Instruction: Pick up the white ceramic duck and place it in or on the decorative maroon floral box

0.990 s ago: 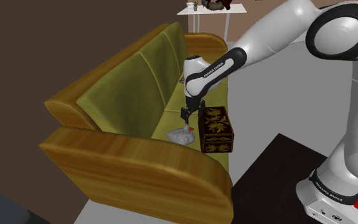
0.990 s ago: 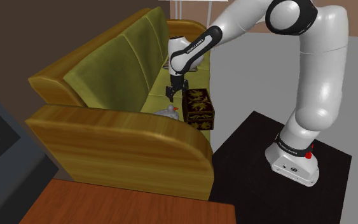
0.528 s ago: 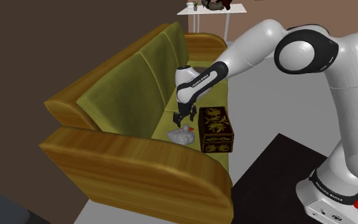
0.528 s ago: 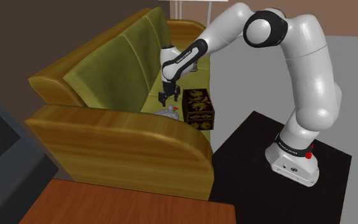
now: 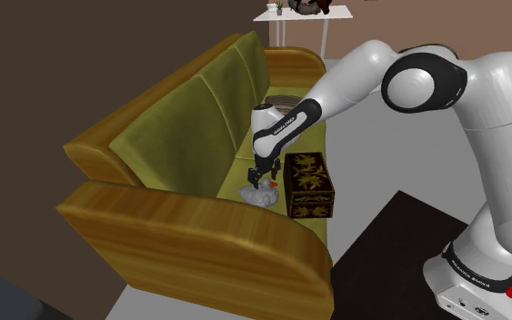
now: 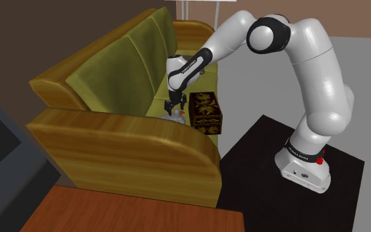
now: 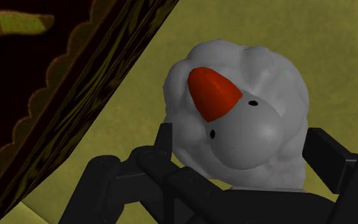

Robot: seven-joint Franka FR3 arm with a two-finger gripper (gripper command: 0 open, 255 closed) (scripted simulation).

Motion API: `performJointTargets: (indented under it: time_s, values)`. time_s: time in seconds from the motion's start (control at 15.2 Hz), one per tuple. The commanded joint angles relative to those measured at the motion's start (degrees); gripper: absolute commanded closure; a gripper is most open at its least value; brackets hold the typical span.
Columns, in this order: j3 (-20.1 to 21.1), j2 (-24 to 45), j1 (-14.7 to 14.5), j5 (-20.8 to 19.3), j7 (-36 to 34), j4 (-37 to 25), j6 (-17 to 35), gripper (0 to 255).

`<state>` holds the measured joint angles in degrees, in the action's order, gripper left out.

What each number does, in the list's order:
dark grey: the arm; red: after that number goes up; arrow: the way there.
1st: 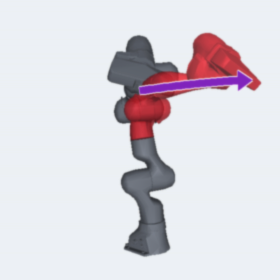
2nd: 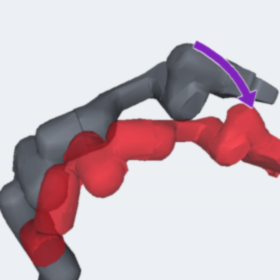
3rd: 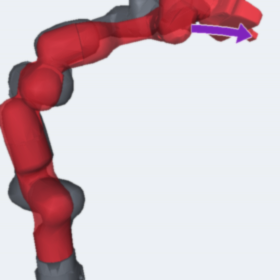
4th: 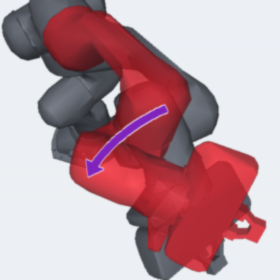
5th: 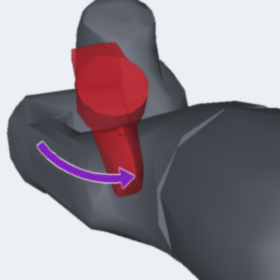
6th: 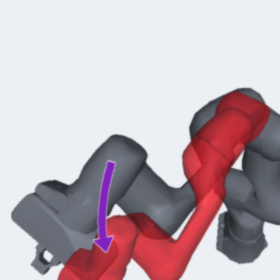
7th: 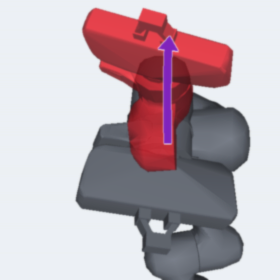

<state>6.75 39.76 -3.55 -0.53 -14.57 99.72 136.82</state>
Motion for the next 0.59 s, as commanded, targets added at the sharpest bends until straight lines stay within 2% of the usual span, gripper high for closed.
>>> performJointTargets:
  time_s: [0.0, 0.26, 0.33, 0.53]
  values:
    - [-0.01, 0.09, -0.02, -0.01, -0.01, 0.00, 0.11, 0]
    - [0.00, 0.08, -0.01, -0.01, -0.01, 0.00, 0.10, 0]
    - [0.00, 0.08, -0.01, -0.01, -0.01, 0.00, 0.10, 255]
    - [-0.01, 0.08, -0.01, -0.01, 0.00, 0.00, 0.10, 255]
